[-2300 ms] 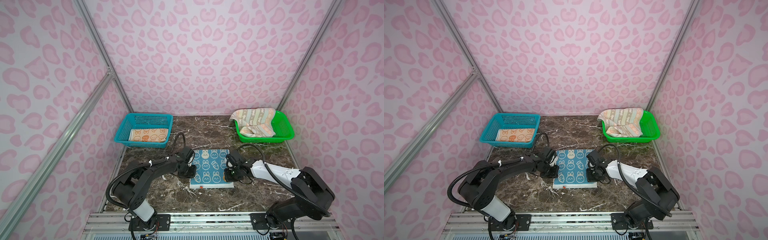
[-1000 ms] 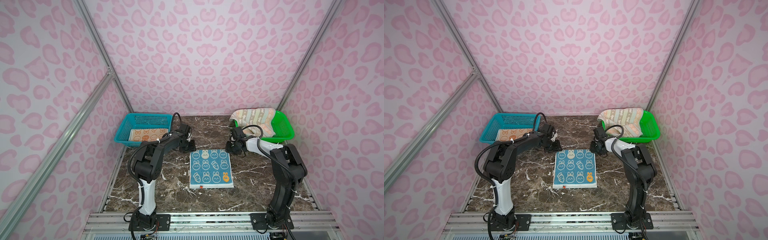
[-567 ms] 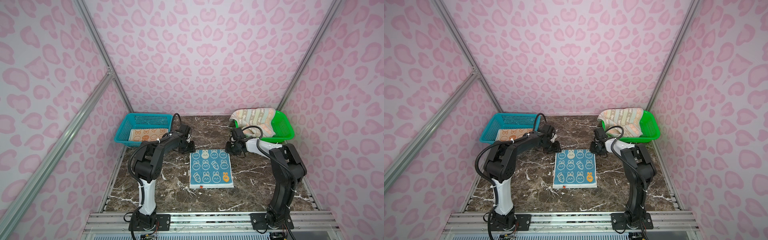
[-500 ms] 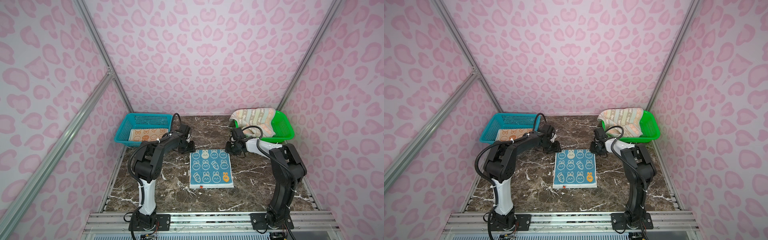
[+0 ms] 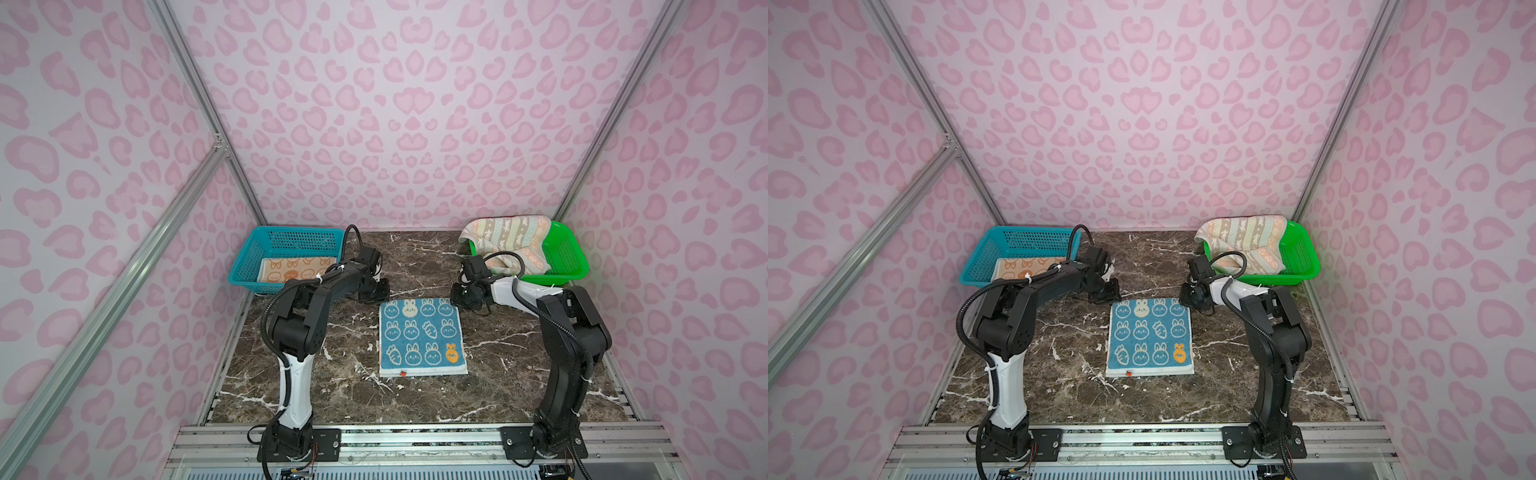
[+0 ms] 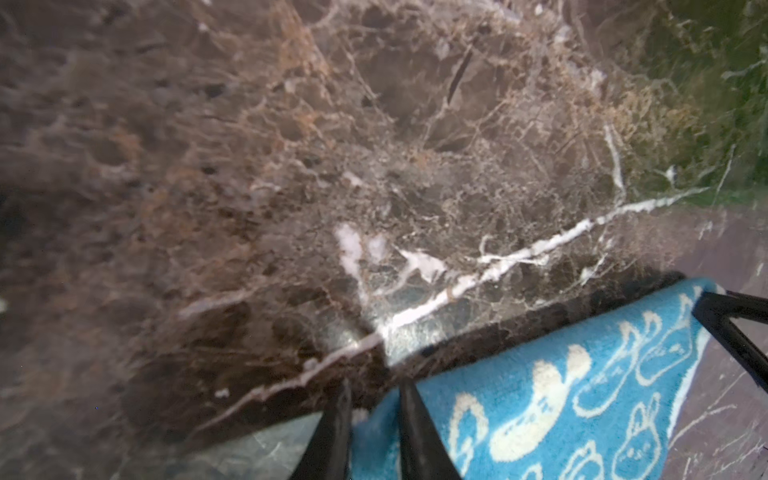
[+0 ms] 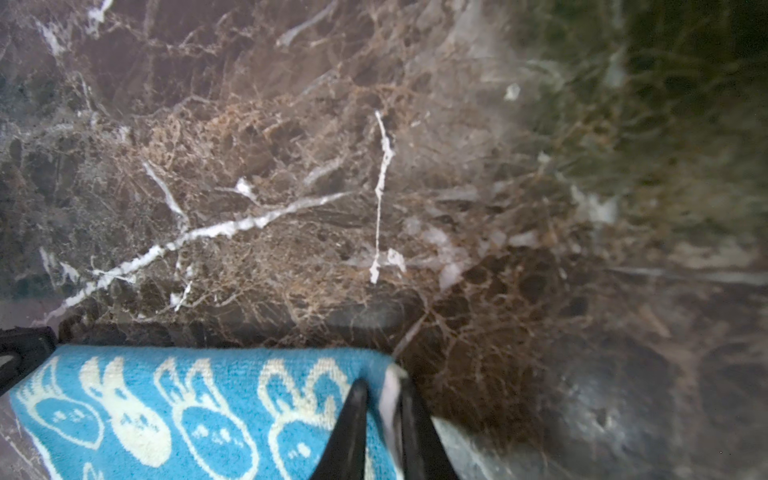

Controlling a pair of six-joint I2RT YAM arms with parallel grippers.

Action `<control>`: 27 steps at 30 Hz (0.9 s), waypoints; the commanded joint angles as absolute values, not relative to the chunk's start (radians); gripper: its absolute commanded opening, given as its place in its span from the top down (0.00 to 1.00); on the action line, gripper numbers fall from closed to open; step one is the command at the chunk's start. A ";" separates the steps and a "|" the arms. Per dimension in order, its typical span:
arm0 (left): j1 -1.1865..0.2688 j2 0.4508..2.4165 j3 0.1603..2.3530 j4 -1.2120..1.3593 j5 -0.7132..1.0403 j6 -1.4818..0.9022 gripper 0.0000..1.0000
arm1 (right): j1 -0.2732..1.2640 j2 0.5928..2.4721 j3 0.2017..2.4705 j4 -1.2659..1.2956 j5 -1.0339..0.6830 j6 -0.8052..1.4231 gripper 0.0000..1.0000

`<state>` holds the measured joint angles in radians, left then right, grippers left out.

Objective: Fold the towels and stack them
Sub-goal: 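Grasp the blue towel's farther edge with both grippers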

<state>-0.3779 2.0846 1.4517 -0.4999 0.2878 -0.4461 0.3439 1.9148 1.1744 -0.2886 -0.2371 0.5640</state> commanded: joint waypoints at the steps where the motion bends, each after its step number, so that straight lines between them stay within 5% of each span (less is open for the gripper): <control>1: -0.378 2.093 1.450 -0.519 0.300 -0.451 0.84 | 0.343 1.923 1.174 -0.291 -0.237 0.550 0.88; 6: -0.378 2.064 1.447 -0.542 0.282 -0.444 0.82 | 0.343 1.909 1.159 -0.290 -0.235 0.548 0.91; 10: -0.377 2.021 1.447 -0.567 0.237 -0.445 0.59 | 0.343 1.904 1.148 -0.287 -0.233 0.548 0.90; 13: -0.376 2.003 1.446 -0.583 0.219 -0.450 0.52 | 0.342 1.904 1.146 -0.287 -0.232 0.550 0.90; 18: -0.377 2.015 1.430 -0.583 0.265 -0.459 0.53 | 0.342 1.904 1.148 -0.285 -0.233 0.550 0.90; 27: -0.379 2.041 1.398 -0.551 0.304 -0.479 0.69 | 0.341 1.904 1.149 -0.287 -0.233 0.547 0.91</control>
<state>-0.3798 2.0270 1.3994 -0.5610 0.2859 -0.4709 0.3416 1.9026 1.1522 -0.2790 -0.2375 0.5564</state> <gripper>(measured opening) 0.328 0.095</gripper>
